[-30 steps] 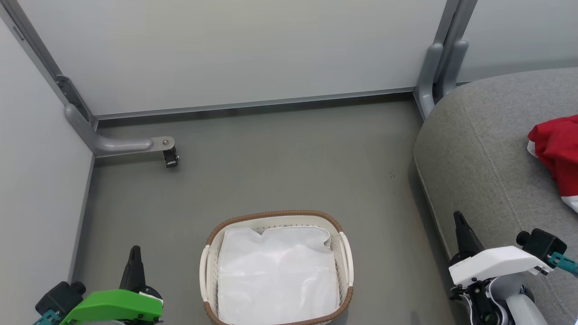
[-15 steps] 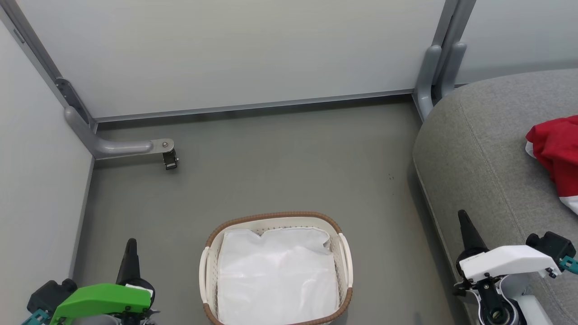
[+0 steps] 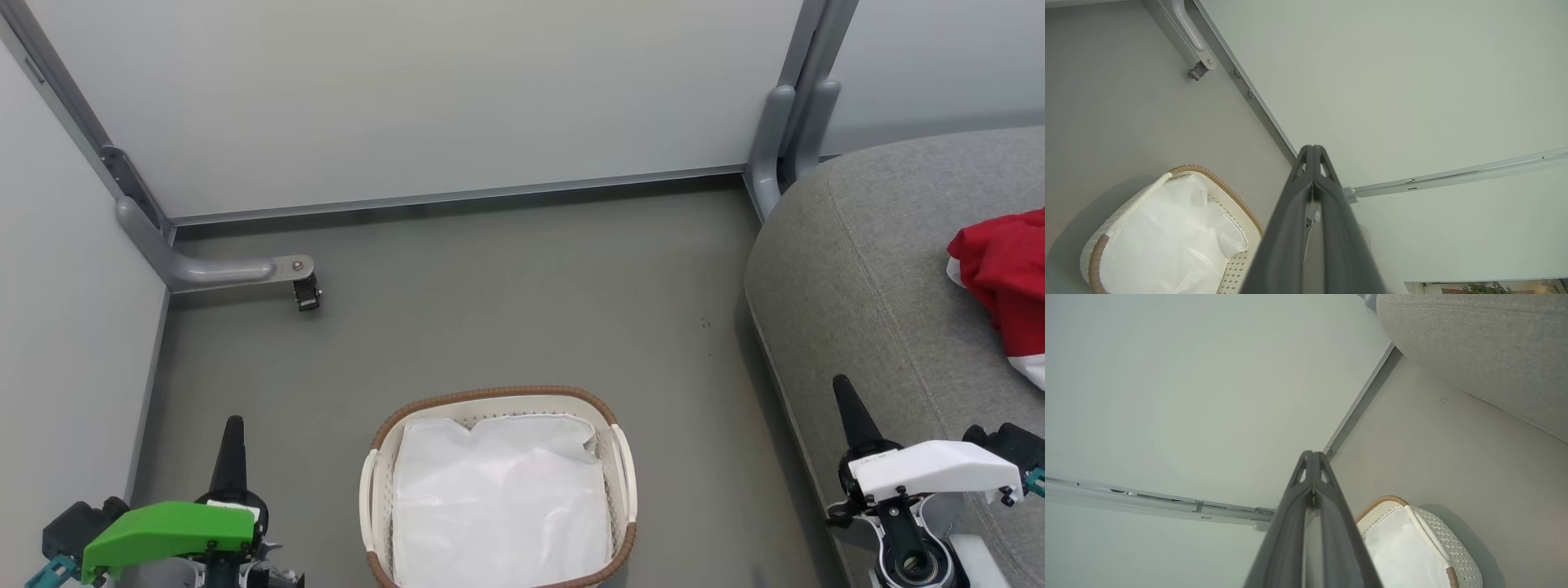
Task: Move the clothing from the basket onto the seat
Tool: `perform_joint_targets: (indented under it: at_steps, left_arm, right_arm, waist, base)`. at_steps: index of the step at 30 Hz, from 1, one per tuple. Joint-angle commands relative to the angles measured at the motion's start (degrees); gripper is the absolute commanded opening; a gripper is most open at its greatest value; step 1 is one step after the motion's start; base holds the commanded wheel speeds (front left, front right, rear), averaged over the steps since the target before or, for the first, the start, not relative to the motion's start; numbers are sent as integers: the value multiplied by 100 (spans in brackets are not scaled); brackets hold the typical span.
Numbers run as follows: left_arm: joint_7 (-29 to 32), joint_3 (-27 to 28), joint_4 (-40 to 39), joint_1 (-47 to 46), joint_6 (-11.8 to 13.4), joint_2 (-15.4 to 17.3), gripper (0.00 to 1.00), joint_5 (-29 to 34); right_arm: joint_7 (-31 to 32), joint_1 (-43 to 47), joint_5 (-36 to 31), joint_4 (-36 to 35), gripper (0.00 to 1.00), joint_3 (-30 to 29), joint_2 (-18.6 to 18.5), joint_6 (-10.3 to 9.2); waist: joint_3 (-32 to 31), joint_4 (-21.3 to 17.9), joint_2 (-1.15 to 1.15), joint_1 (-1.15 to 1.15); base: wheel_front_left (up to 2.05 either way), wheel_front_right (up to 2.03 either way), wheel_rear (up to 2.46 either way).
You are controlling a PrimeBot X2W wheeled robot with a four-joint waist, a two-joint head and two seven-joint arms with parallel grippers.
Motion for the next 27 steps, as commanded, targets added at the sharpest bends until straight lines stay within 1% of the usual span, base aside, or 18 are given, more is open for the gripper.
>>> perform_joint_targets:
  at_steps: [1, 27]
  left_arm:
    - [41, 43, -56, -120, -30, 35, 0, -155]
    - [382, 169, -218, -215, -60, 43, 0, -1346]
  right_arm:
    - [42, 44, 156, -84, 0, -38, -31, -3]
    - [383, 101, 1485, -283, 0, -194, -41, -4]
  waist:
    - [-4, -1, 0, 0]
    - [-72, -31, 0, 0]
  base:
    - [0, 0, 0]
    - [0, 0, 0]
